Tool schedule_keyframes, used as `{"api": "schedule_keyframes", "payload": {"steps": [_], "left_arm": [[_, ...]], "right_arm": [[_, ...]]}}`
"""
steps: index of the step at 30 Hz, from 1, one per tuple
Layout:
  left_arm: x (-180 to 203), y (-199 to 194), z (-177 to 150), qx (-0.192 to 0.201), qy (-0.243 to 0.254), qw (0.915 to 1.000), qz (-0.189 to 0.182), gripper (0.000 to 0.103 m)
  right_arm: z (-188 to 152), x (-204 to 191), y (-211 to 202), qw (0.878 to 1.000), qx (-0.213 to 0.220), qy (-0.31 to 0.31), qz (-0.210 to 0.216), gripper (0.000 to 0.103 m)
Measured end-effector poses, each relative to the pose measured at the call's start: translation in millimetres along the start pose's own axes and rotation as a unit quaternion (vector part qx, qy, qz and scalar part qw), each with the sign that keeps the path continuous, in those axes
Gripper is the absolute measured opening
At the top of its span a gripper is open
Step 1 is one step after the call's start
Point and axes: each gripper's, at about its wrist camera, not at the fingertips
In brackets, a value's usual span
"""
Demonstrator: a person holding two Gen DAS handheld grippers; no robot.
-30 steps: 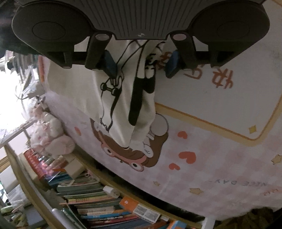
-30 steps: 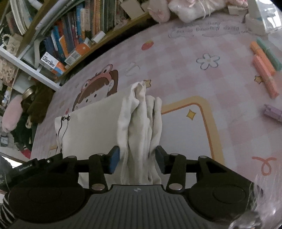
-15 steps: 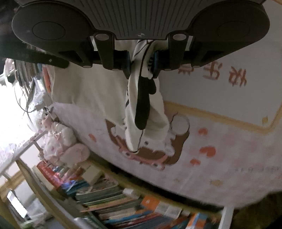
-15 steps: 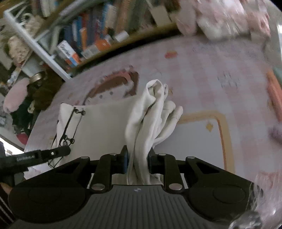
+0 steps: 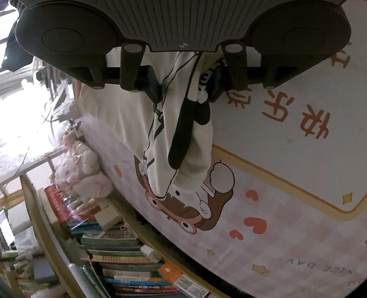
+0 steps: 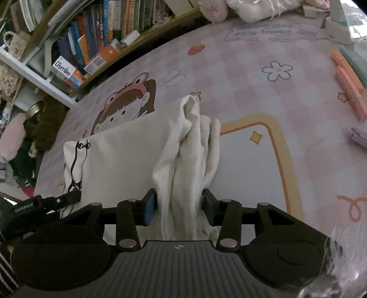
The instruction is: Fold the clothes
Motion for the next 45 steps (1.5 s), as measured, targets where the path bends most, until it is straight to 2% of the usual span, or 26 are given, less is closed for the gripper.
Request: {"api": "schedule_keyframes", "payload": {"steps": [5, 8, 18, 30, 35, 45], "left_arm": [[1.1, -0.8, 0.6, -0.001, 0.006, 1.0000, -0.003, 0.022], [4.2, -6.9, 1.4, 0.002, 0.014, 0.9998, -0.011, 0.019], [10.5, -20.2, 5.7, 0.006, 0.032, 0.9989, -0.035, 0.018], [7.2, -30.1, 16.8, 0.011, 0.042, 0.9975, -0.057, 0.018], [12.2, -37.4, 19.1, 0.025, 0.089, 0.9945, -0.050, 0.018], [-5.4, -42.0, 36.7, 0.034, 0.076, 0.9943, -0.067, 0.018]], "right_arm": [[0.3, -0.2, -0.1, 1.000, 0.003, -0.001, 0.014, 0.022], [-1.3, -5.1, -7.7, 1.000, 0.014, -0.006, 0.017, 0.020], [-5.2, -19.9, -27.3, 0.999, 0.036, -0.019, 0.015, 0.019], [-3.4, -42.7, -31.9, 0.998, 0.052, -0.029, 0.005, 0.019], [-4.7, -53.8, -28.0, 0.998, 0.052, -0.036, 0.001, 0.019], [1.0, -75.6, -17.3, 0.997, 0.060, -0.046, -0.005, 0.019]]}}
Point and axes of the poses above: each gripper's, at about its wrist camera, not at the fingertips, and y roughly the way its jaws point, x to its right, z to its top, and after that the axes turned 4 degrees about z, right-handed
